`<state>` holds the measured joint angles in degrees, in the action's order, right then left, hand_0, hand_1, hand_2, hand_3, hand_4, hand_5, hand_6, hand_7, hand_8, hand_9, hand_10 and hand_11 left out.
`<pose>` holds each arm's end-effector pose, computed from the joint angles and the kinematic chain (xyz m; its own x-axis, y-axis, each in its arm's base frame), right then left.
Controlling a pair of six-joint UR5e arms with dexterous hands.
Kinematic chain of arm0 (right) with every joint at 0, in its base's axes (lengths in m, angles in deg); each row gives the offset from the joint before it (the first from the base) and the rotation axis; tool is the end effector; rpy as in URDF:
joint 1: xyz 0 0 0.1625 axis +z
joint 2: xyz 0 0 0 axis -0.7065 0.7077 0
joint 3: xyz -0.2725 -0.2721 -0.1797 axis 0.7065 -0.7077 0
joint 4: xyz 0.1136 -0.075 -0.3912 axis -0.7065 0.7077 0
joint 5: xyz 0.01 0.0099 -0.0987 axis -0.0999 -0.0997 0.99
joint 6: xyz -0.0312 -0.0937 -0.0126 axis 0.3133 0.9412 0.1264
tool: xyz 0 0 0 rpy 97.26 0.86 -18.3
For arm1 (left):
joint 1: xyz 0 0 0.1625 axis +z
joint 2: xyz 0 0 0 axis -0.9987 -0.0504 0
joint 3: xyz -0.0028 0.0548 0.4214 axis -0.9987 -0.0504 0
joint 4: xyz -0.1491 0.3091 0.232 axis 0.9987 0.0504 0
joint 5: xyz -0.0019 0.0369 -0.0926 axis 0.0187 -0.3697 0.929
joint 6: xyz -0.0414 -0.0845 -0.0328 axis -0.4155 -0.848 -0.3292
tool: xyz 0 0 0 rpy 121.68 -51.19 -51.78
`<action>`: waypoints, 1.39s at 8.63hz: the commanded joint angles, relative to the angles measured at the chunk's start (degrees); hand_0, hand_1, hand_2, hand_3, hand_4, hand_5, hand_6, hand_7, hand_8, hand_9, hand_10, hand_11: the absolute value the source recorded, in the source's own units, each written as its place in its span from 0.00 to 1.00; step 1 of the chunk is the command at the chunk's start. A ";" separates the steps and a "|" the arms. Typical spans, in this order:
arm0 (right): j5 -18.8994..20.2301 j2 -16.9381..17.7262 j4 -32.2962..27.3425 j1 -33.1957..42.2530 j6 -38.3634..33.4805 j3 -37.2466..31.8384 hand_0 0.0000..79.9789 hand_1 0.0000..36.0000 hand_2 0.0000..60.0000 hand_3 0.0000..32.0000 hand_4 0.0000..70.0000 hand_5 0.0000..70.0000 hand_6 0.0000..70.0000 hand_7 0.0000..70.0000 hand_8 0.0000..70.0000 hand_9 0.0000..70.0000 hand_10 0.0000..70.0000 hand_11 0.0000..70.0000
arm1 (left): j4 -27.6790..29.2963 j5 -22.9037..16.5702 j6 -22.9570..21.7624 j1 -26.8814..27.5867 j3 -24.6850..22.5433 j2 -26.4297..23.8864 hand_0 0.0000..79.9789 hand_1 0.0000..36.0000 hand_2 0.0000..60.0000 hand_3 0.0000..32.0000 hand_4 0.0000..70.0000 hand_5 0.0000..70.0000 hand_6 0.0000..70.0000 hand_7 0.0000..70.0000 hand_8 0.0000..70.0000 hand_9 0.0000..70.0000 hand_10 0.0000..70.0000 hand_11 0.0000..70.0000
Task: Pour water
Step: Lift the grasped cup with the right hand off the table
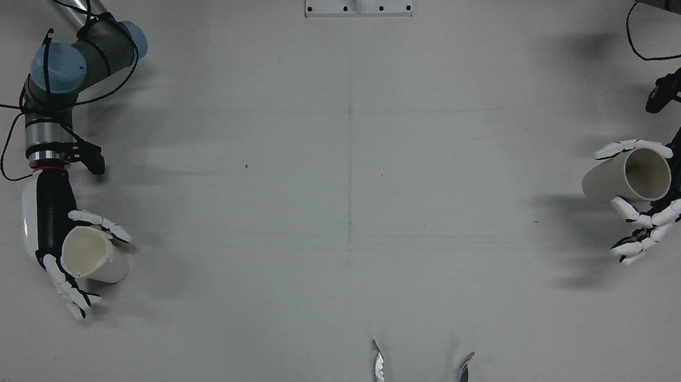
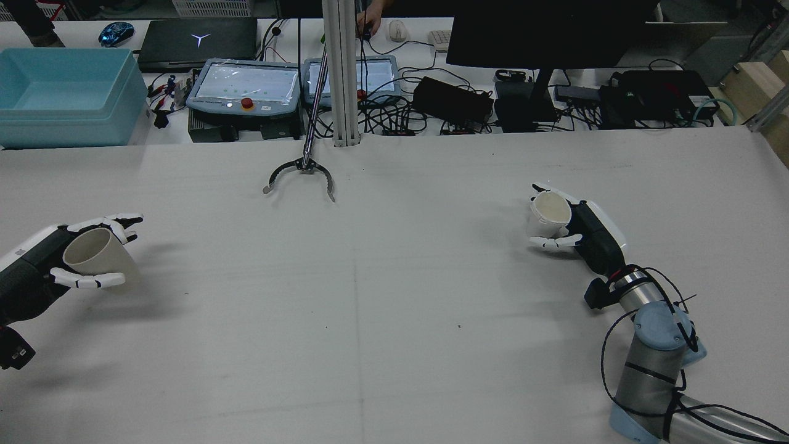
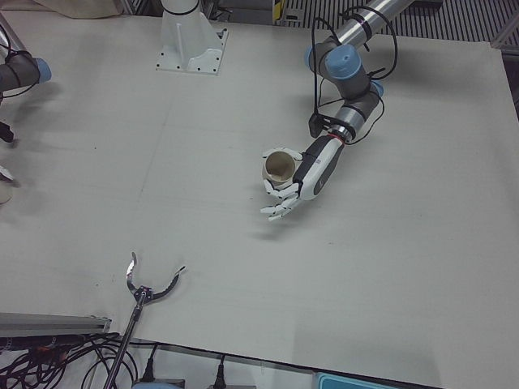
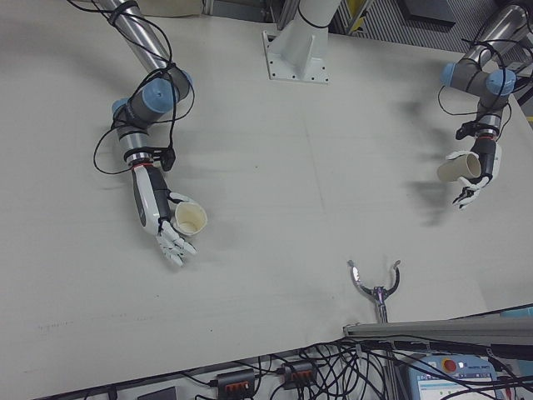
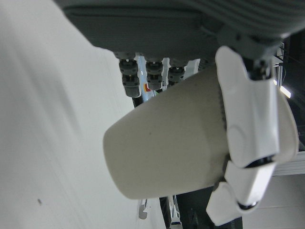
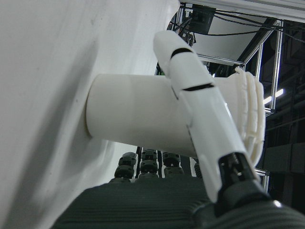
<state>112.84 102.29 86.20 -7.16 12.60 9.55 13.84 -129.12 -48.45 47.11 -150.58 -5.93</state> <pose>-0.3336 -0.5098 0.6548 -0.9675 0.1660 0.1908 -0.1658 0.1533 -0.9742 0.2575 -0.4424 0.5790 -0.8963 -0.3884 -0.2140 0.1146 0.2633 -0.9579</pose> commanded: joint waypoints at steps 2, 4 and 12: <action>-0.03 0.06 0.09 -0.09 -0.05 1.08 1.00 1.00 0.38 0.00 0.28 0.13 0.27 0.55 0.16 0.27 0.08 0.18 | 0.08 0.09 0.00 0.01 -0.41 0.27 0.63 1.00 1.00 0.00 0.63 1.00 0.21 0.34 0.13 0.21 0.16 0.26; -0.03 -0.02 0.09 -0.53 -0.05 1.79 1.00 1.00 0.36 0.00 0.33 0.13 0.25 0.51 0.17 0.29 0.09 0.19 | 0.08 0.09 -0.09 0.01 -0.41 0.27 0.63 1.00 1.00 0.00 0.63 1.00 0.21 0.34 0.13 0.21 0.16 0.26; 0.15 0.59 0.18 -0.18 -2.32 4.41 0.68 0.55 0.26 0.00 0.30 0.63 0.31 0.44 0.27 0.40 0.14 0.22 | 0.52 0.09 -0.35 -0.08 -1.64 1.67 0.63 1.00 1.00 0.00 0.61 1.00 0.21 0.33 0.13 0.21 0.16 0.26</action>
<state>112.81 102.42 86.21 -7.75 12.13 11.82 14.14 -128.95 -48.71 47.09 -151.43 -4.58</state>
